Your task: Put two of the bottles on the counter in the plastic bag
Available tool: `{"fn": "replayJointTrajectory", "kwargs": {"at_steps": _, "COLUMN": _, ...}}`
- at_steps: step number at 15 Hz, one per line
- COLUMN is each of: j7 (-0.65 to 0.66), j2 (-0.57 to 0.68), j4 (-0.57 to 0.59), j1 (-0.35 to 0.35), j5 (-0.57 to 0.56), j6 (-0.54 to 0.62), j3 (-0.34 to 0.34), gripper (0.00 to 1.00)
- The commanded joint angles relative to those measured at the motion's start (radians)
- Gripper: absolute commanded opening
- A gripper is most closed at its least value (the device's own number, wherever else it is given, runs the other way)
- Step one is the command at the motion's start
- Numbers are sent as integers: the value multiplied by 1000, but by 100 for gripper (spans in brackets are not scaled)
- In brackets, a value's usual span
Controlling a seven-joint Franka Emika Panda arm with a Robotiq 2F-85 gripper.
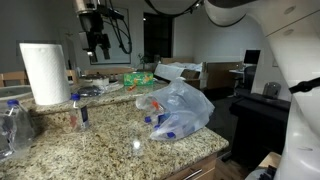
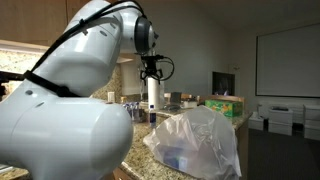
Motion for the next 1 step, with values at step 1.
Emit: {"fn": "replayJointTrajectory", "kwargs": {"at_steps": 1, "j7": 0, "j2": 0, "j4": -4, "j1": -1, "j5": 0, "j6": 0, "j3": 0, "gripper": 100}}
